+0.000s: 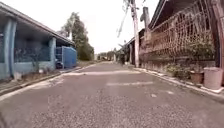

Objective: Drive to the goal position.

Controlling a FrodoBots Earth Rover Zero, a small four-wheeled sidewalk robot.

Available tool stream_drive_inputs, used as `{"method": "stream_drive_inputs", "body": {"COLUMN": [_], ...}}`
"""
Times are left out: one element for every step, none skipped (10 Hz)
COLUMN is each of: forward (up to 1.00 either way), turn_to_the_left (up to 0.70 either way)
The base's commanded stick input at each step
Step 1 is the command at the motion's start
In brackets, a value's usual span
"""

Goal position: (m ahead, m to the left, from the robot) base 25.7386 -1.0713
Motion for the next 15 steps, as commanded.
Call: {"method": "stream_drive_inputs", "body": {"forward": [0.50,0.50,0.50,0.50,0.50,0.50,0.50,0.50,0.50,0.50,0.50,0.50,0.50,0.50,0.50], "turn_to_the_left": [0.00,0.00,0.00,0.00,0.00,0.00,0.00,0.00,0.00,0.00,0.00,0.00,0.00,0.00,0.00]}}
